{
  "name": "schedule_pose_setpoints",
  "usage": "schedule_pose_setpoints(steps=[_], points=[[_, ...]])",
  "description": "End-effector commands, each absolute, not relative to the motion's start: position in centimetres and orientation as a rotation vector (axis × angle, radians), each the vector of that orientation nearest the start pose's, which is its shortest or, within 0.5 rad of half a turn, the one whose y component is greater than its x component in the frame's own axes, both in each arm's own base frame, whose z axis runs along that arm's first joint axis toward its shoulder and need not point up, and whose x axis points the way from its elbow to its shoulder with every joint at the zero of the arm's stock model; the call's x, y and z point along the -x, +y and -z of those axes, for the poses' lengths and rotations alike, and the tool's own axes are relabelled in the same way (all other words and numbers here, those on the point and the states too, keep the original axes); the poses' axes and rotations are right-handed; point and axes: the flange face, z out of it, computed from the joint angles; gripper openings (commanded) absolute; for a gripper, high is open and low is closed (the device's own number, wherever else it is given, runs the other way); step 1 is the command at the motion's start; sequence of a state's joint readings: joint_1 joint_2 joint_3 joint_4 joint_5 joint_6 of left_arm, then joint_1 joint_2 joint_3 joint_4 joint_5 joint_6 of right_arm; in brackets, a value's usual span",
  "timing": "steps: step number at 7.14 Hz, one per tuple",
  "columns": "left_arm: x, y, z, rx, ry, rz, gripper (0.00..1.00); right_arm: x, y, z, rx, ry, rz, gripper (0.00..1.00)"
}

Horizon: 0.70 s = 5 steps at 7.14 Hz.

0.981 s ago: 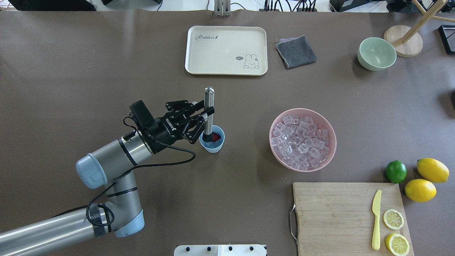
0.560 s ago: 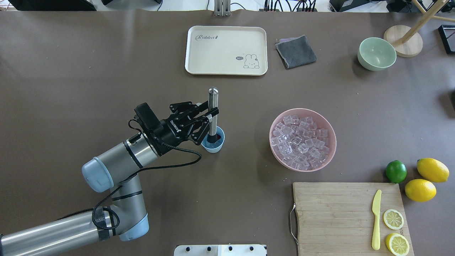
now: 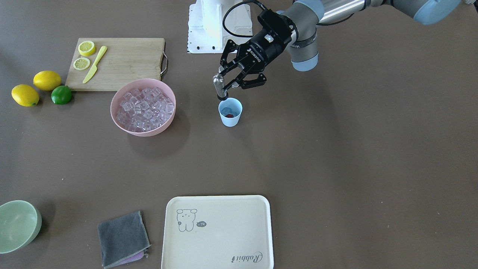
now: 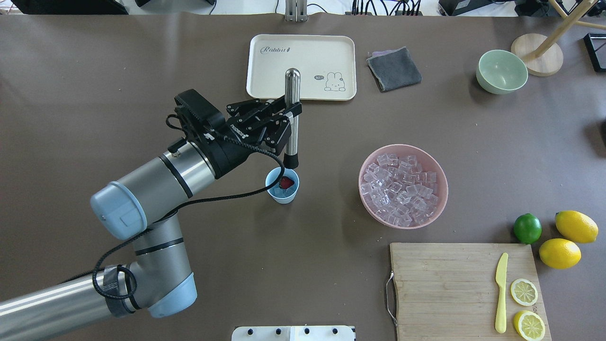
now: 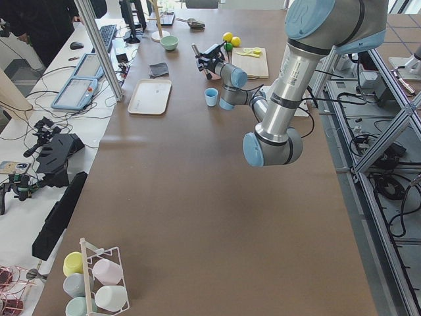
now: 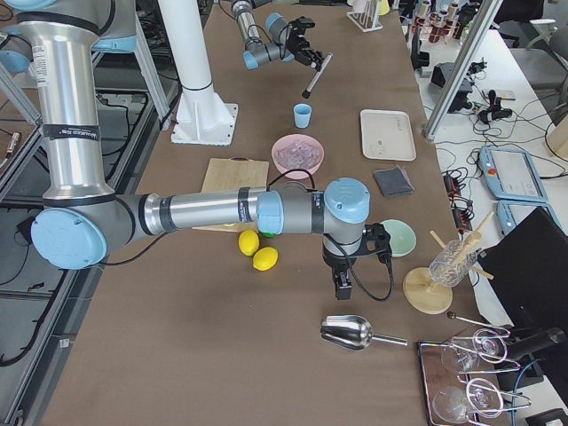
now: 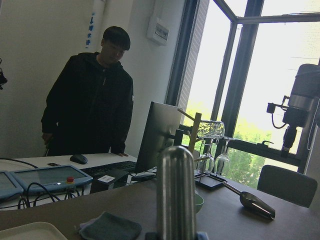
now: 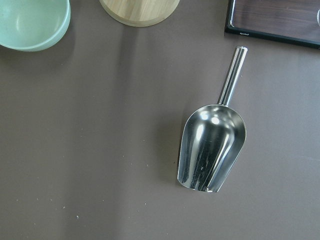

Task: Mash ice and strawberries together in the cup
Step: 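Lift the pestle out of the cup and withdraw the left arm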

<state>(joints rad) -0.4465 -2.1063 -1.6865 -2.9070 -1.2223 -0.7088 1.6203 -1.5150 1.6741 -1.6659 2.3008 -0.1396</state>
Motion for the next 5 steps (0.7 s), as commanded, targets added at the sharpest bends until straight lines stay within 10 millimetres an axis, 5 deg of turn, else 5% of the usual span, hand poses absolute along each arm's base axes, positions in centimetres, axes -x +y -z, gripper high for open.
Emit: schedule_pose_setpoints(steps=[1,3,5], points=[[-37.6,-44.5,-14.4,-1.105,1.272,0.082,0.0,-9.2,-51.6,-58.7,-0.14,-0.722,0.112,1.0],[-27.2,-52.9,-18.9,-0.643,1.187,-0.048,0.0,-9.2,-51.6,-58.6,-0.14,-0.726,0.113,1.0],[-23.1,-55.2,-30.4,-0.287,1.125,0.003,0.0,-9.2,-51.3,-58.6,-0.141,-0.728,0.111,1.0]])
